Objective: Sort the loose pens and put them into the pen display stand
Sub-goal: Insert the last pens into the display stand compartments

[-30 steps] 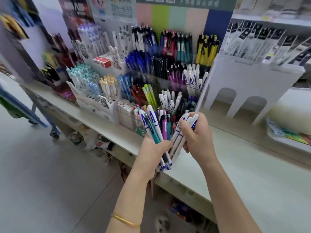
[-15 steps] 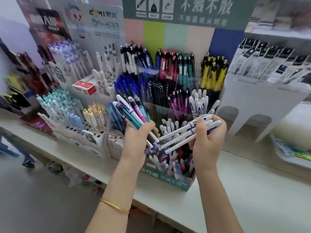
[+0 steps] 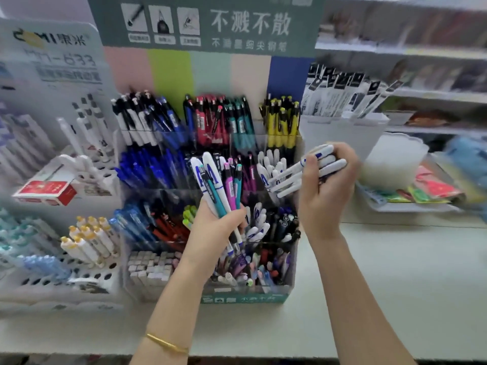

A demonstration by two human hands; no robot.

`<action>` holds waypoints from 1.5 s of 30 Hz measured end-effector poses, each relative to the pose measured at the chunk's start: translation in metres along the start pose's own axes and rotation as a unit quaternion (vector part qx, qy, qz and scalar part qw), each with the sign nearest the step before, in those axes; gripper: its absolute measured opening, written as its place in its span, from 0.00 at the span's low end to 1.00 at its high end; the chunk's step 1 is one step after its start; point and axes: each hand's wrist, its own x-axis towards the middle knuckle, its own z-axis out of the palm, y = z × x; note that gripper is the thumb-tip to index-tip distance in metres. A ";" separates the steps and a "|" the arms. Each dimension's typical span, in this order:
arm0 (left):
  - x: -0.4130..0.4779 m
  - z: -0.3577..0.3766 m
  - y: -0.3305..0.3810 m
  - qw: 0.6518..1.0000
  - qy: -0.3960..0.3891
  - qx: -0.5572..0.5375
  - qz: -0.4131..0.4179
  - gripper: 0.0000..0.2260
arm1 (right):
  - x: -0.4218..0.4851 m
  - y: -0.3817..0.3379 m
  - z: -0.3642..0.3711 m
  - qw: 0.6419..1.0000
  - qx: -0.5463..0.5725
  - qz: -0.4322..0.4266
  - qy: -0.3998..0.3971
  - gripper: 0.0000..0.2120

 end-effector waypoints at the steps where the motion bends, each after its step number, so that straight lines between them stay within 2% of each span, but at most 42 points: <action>1: 0.001 0.000 0.002 1.000 -0.017 0.004 -0.002 0.11 | 0.004 0.003 0.002 1.000 -0.007 -0.002 0.001 0.10; 5: 0.007 -0.003 0.004 0.997 -0.078 -0.005 -0.014 0.07 | 0.020 0.009 0.012 0.999 -0.048 -0.013 -0.021 0.11; 9: 0.007 -0.004 0.007 0.991 -0.125 -0.044 -0.034 0.07 | 0.016 0.020 0.018 0.991 -0.092 -0.033 -0.089 0.14; 12: 0.007 -0.006 0.006 0.983 -0.157 -0.083 -0.053 0.11 | 0.009 0.031 0.025 0.973 -0.186 -0.104 -0.084 0.19; 15: 0.008 -0.010 0.002 0.975 -0.186 -0.103 -0.061 0.18 | -0.001 0.041 0.030 0.943 -0.291 -0.148 -0.071 0.14; 18: 0.008 -0.012 -0.001 0.974 -0.189 -0.111 -0.056 0.16 | -0.017 0.048 0.024 0.927 -0.344 -0.125 -0.086 0.12; 22: 0.006 -0.011 -0.001 0.971 -0.199 -0.121 -0.047 0.15 | -0.026 0.044 0.013 0.918 -0.362 -0.079 -0.140 0.20; 24: 0.004 -0.010 0.000 0.973 -0.195 -0.112 -0.043 0.16 | -0.020 0.034 0.009 0.928 -0.341 -0.059 -0.136 0.22; 25: 0.004 -0.009 0.000 0.974 -0.193 -0.109 -0.042 0.16 | -0.016 0.024 0.007 0.946 -0.299 -0.035 -0.121 0.21; 27: 0.003 -0.008 0.002 0.975 -0.192 -0.101 -0.038 0.17 | -0.010 -0.003 0.001 0.982 -0.142 0.035 -0.118 0.15; 28: 0.003 -0.007 0.003 0.976 -0.191 -0.100 -0.035 0.15 | -0.008 -0.018 -0.002 0.985 -0.055 0.084 -0.144 0.11; 29: 0.003 -0.006 0.004 0.977 -0.187 -0.100 -0.035 0.13 | -0.007 -0.032 -0.003 0.974 0.013 0.138 -0.181 0.09; 31: 0.003 -0.005 0.006 0.978 -0.179 -0.103 -0.040 0.09 | -0.010 -0.050 -0.003 0.937 0.078 0.228 -0.254 0.06; 34: 0.001 -0.005 0.009 0.977 -0.174 -0.117 -0.041 0.11 | -0.014 -0.053 0.002 0.919 0.090 0.279 -0.263 0.07; 37: 0.001 -0.007 0.010 0.980 -0.138 -0.128 -0.064 0.12 | -0.016 -0.051 0.005 0.909 0.137 0.329 -0.218 0.07; 40: 0.004 -0.010 0.008 0.986 -0.088 -0.110 -0.084 0.08 | -0.012 -0.049 0.002 0.915 0.171 0.333 -0.152 0.07; 43: 0.004 -0.012 0.005 0.997 -0.044 -0.014 -0.064 0.10 | 0.001 -0.051 0.000 0.918 0.165 0.337 -0.126 0.05; 45: 0.004 -0.011 0.005 0.997 -0.028 0.060 -0.040 0.11 | 0.006 -0.056 0.002 0.916 0.118 0.337 -0.180 0.07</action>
